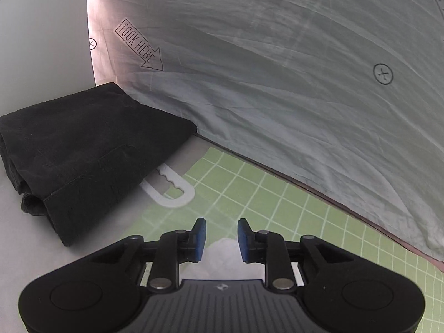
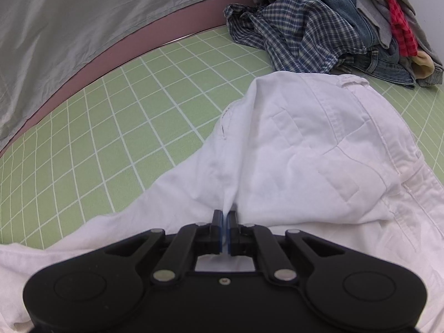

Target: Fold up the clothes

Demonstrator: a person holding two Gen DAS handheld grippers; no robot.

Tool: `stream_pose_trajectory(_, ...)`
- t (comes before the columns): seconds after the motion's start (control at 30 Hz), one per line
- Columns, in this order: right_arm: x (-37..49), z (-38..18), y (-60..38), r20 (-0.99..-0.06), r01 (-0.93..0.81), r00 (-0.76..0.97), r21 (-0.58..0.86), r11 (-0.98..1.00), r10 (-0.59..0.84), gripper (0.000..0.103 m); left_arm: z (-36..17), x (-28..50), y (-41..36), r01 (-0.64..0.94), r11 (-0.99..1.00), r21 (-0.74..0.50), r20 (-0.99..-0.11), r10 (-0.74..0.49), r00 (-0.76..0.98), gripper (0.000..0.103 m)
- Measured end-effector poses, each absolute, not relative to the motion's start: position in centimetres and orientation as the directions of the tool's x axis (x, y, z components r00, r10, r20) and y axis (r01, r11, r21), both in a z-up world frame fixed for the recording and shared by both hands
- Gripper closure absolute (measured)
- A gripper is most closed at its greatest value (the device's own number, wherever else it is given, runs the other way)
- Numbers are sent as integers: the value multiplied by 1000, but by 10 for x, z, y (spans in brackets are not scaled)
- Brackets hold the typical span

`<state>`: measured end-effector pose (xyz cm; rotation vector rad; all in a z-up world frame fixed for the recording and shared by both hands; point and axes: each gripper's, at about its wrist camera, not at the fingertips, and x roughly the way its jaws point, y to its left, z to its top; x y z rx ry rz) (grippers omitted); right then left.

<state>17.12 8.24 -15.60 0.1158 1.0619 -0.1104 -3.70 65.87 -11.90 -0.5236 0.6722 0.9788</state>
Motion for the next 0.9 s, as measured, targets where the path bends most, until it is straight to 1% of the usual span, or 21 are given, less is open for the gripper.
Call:
stream_pose_trajectory(0.07, 171, -156, 84, -874, 141, 484, 33, 989, -40, 100, -125, -25, 670, -872, 481, -88, -740, 554, 380, 74)
stream_pose_trajectory(0.13, 171, -156, 86, -874, 135, 484, 21, 991, -47, 100, -131, -15, 678, -863, 499, -85, -759, 528, 380, 69)
stream_pose_trajectory(0.17, 171, -156, 87, -874, 132, 484, 16, 991, -50, 100, -134, -11, 680, -855, 509, -98, -771, 505, 389, 61)
stream_pose_trajectory(0.2, 171, -156, 87, -874, 131, 483, 14, 991, -51, 100, -138, -7, 681, -847, 520, -107, -783, 481, 395, 51)
stream_pose_trajectory(0.23, 171, -156, 87, -875, 133, 482, 15, 991, -51, 100, -142, -2, 682, -842, 529, -104, -796, 463, 389, 45)
stream_pose_trajectory(0.27, 172, -156, 86, -875, 134, 481, 17, 991, -50, 100, -146, 2, 682, -843, 531, -83, -808, 460, 369, 37)
stream_pose_trajectory(0.37, 172, -156, 87, -875, 133, 481, 13, 991, -53, 99, -158, 14, 680, -845, 535, -1, -830, 471, 299, 35)
stream_pose_trajectory(0.5, 171, -156, 90, -872, 113, 485, -16, 993, -69, 99, -172, 13, 680, -847, 532, 2, -867, 423, 263, 35)
stream_pose_trajectory(0.73, 171, -157, 92, -869, 108, 489, -28, 994, -78, 99, -164, -1, 642, -730, 681, 58, -867, 397, 300, 38)
stream_pose_trajectory(0.83, 170, -157, 93, -867, 104, 492, -34, 994, -81, 99, -159, -13, 616, -679, 731, 67, -861, 386, 330, 39)
stream_pose_trajectory(0.9, 170, -157, 93, -866, 101, 493, -38, 994, -83, 99, -159, -20, 591, -643, 759, 103, -849, 403, 341, 39)
